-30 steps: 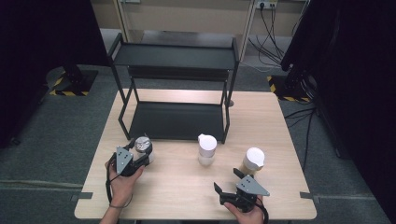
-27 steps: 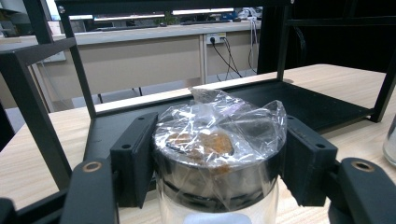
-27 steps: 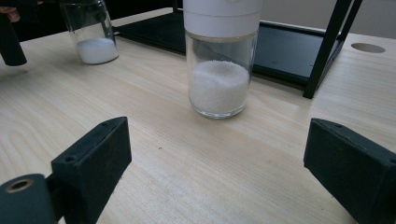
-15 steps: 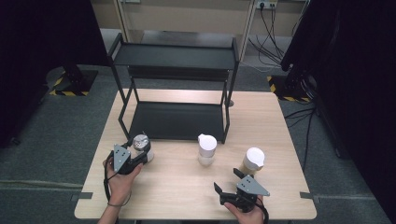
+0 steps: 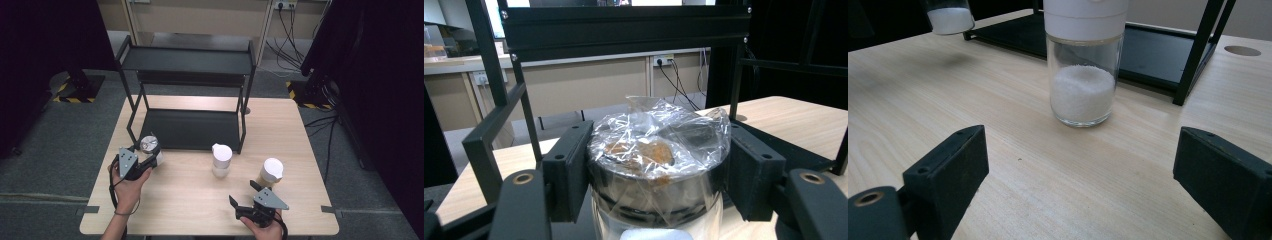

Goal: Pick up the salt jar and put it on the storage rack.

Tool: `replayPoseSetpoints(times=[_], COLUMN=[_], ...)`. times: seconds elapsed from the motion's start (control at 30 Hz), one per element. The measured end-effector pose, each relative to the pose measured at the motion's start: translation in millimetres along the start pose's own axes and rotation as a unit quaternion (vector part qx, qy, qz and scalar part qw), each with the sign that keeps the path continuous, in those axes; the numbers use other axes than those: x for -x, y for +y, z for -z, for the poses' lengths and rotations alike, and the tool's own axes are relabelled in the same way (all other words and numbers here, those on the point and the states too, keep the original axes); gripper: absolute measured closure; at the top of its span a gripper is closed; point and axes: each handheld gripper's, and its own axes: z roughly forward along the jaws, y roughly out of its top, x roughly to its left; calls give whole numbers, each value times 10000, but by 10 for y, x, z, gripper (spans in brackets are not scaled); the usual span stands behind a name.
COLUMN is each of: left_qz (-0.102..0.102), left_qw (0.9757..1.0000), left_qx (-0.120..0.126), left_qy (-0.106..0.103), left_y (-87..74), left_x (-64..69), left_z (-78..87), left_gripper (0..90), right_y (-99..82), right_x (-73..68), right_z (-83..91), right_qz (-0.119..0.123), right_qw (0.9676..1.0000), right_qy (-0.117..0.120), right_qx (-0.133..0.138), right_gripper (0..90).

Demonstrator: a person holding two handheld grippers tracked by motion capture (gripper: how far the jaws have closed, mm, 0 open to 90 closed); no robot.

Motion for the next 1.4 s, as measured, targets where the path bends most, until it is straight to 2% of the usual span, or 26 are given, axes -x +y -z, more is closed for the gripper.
replayPoseSetpoints(times=[0.7, 1.4], left_qz=[-74, -4], left_qw=[9999, 9997], left_qx=[58, 10], left_qy=[121, 254], left_y=[178, 272], left_x=[-40, -115], left_z=[-227, -513], left_gripper=[352, 353], right_y=[-1, -2], right_x=[-2, 0], right_z=[2, 3], right_qz=[17, 9], right_qw=[10000, 10000], right_qy=[3, 11], right_qx=[5, 13], right_gripper=[79, 79])
